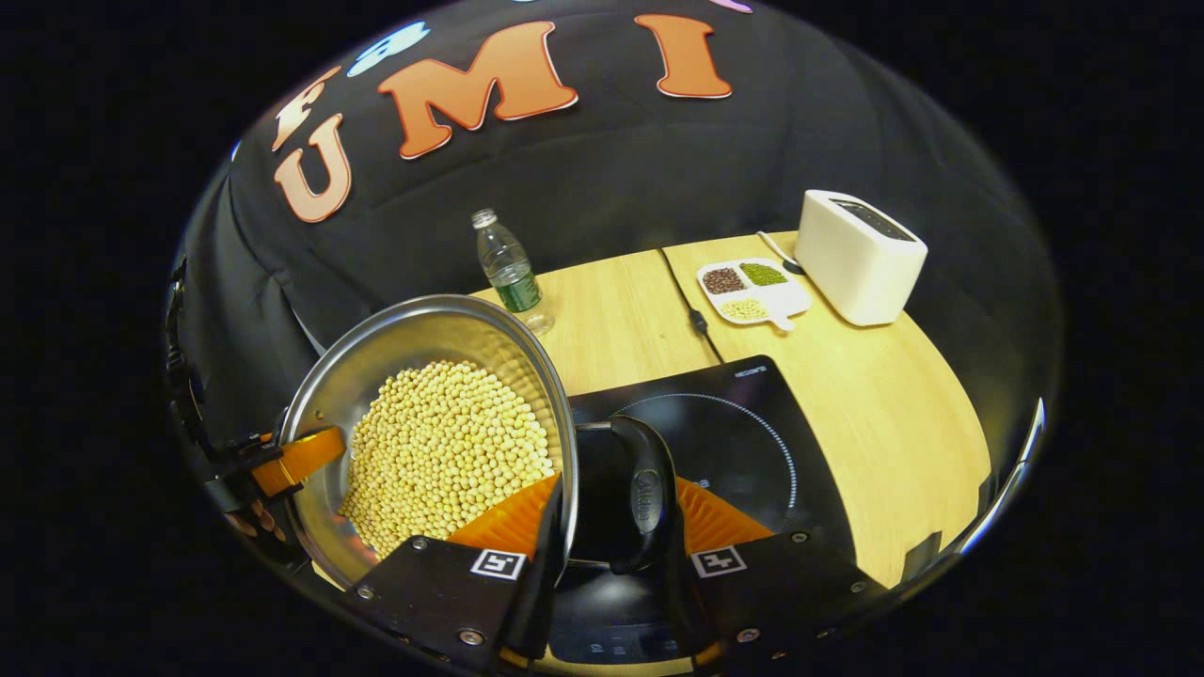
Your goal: First push the handle of the pot to place it horizontally, then grasp the pot with both hands and set it on the induction cooktop.
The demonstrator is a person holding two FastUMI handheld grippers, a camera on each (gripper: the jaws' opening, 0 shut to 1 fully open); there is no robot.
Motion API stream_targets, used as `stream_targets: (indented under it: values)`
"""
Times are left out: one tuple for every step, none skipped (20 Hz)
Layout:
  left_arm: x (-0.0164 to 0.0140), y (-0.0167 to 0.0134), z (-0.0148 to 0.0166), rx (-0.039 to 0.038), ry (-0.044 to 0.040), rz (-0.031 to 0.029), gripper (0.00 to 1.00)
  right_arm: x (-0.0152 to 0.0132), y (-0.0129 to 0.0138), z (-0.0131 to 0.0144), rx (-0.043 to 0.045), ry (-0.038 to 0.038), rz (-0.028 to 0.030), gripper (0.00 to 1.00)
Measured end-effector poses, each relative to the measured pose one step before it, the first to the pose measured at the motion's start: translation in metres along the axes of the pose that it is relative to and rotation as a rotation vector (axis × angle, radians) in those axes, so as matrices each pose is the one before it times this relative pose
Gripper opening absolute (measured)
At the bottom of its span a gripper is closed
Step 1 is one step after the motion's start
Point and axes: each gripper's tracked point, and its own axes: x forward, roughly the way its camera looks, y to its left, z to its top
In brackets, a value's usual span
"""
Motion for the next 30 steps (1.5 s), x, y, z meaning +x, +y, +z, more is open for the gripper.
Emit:
stream_targets:
  values:
    - [-0.00241, 0.00422, 0.00308, 0.00463, 0.00068, -0.00695, 0.61, 0.00066, -0.00753, 0.00267, 0.00541, -0.00071, -0.00612, 0.49]
    - [0.00248, 0.00160, 0.00431, 0.00170, -0.00196, -0.00621, 0.61, -0.00131, -0.00842, 0.00441, 0.00344, -0.00206, -0.00628, 0.49]
    - [0.00331, 0.00369, 0.00300, 0.00034, -0.00023, -0.00604, 0.61, 0.00133, -0.01004, 0.00193, 0.00337, -0.00365, -0.00723, 0.50]
    - [0.00094, 0.00385, -0.00195, 0.00203, 0.00006, -0.00492, 0.61, 0.00049, -0.01052, 0.00165, 0.00020, -0.00166, -0.00762, 0.49]
    - [-0.00084, 0.00383, 0.00300, 0.00012, 0.00377, -0.00465, 0.61, 0.00024, -0.00932, -0.00003, 0.00113, -0.00012, -0.00699, 0.49]
    - [-0.00022, 0.00204, 0.00229, -0.00189, 0.00318, -0.00342, 0.61, 0.00123, -0.01023, 0.00175, 0.00002, -0.00044, -0.00549, 0.49]
    - [-0.00126, 0.00256, 0.00099, 0.00116, 0.00296, -0.00220, 0.64, -0.00063, -0.00761, 0.00099, 0.00091, 0.00224, -0.00294, 0.49]
    - [0.00025, 0.00198, 0.00268, 0.00178, 0.00043, -0.00174, 0.61, 0.00050, -0.00847, 0.00266, 0.00001, 0.00124, -0.00064, 0.49]
    - [-0.00159, 0.00301, 0.00411, 0.00179, 0.00171, -0.00135, 0.58, 0.00239, -0.00745, 0.00358, -0.00033, 0.00165, -0.00090, 0.49]
    - [-0.00140, 0.00095, 0.00194, 0.00139, 0.00107, 0.00037, 0.58, 0.00227, -0.00509, 0.00483, -0.00441, 0.00208, -0.00027, 0.49]
    - [0.00010, 0.00019, 0.00444, 0.00016, 0.00282, -0.00022, 0.58, 0.00360, -0.00489, 0.00396, -0.00376, 0.00032, -0.00054, 0.49]
    - [-0.00249, -0.00092, -0.00021, -0.00344, 0.00167, 0.00063, 0.61, 0.00374, -0.00596, 0.00342, -0.00579, 0.00060, -0.00072, 0.49]
    - [0.00138, -0.00046, -0.00338, -0.00414, 0.00603, 0.00000, 0.58, 0.00518, -0.00502, 0.00317, -0.00541, 0.00011, -0.00099, 0.49]
    - [-0.00205, -0.00042, -0.00300, -0.00562, 0.00576, 0.00220, 0.58, 0.00664, -0.00219, 0.00231, -0.00802, 0.00456, 0.00054, 0.49]
    - [0.00069, 0.00045, -0.00219, -0.00326, 0.00815, 0.00227, 0.64, 0.00713, -0.00172, 0.00034, -0.00373, 0.00504, 0.00064, 0.49]
    - [0.00848, -0.00250, -0.00023, -0.00453, 0.00626, 0.00348, 0.61, 0.01006, 0.00040, 0.00368, -0.00406, 0.00579, 0.00161, 0.49]
    - [-0.00228, -0.00062, -0.00232, -0.00252, 0.00837, 0.00255, 0.61, 0.01338, 0.00184, 0.00215, -0.00294, 0.00394, 0.00093, 0.49]
    - [0.00202, -0.00216, -0.00255, -0.00150, 0.00511, 0.00300, 0.61, 0.00805, -0.00119, 0.00277, -0.00293, 0.00568, 0.00076, 0.49]
    - [0.00029, -0.00054, 0.00017, 0.00208, 0.00561, 0.00216, 0.61, 0.00367, -0.00320, -0.00174, -0.00055, 0.00381, 0.00050, 0.49]
    - [0.00021, 0.00013, -0.00075, 0.00566, 0.00439, 0.00111, 0.61, 0.00515, -0.00146, -0.00012, 0.00118, 0.00932, 0.00043, 0.49]
    - [-0.00079, 0.00162, -0.00063, 0.00595, 0.00905, 0.00119, 0.61, 0.00503, -0.00403, -0.00027, 0.00232, 0.00935, -0.00025, 0.49]
    - [-0.00194, 0.00022, 0.00067, 0.00379, 0.00896, 0.00175, 0.61, 0.00676, 0.00001, 0.00014, 0.00042, 0.01057, -0.00034, 0.49]
    - [-0.00182, 0.00070, 0.00194, 0.00156, 0.01039, 0.00186, 0.61, 0.00774, 0.00111, -0.00090, -0.00081, 0.00875, 0.00068, 0.49]
    - [-0.00370, 0.00021, 0.00378, 0.00042, 0.00921, 0.00225, 0.61, 0.00805, 0.00309, 0.00053, -0.00024, 0.00806, 0.00114, 0.45]
    - [-0.00285, 0.00148, 0.00247, -0.00015, 0.00748, 0.00254, 0.61, 0.00632, 0.00267, 0.00020, -0.00180, 0.00759, 0.00164, 0.49]
    - [-0.00242, 0.00031, 0.00171, -0.00142, 0.00836, 0.00262, 0.61, 0.00621, 0.00204, 0.00137, -0.00070, 0.00539, 0.00106, 0.49]
    - [-0.00233, 0.00099, 0.00175, -0.00101, 0.00611, 0.00137, 0.61, 0.00146, -0.00079, -0.00152, -0.00129, 0.00580, 0.00108, 0.49]
    - [-0.00016, 0.00002, 0.00095, -0.00013, 0.00587, 0.00095, 0.61, 0.00383, 0.00121, -0.00006, 0.00141, 0.00453, 0.00051, 0.49]
    - [-0.00041, -0.00044, 0.00063, -0.00128, 0.00510, 0.00109, 0.61, 0.00082, -0.00105, -0.00259, -0.00034, 0.00529, 0.00085, 0.50]
    - [0.00067, -0.00092, -0.00097, -0.00183, 0.00502, -0.00013, 0.61, 0.00234, -0.00018, -0.00036, 0.00138, 0.00415, 0.00041, 0.50]
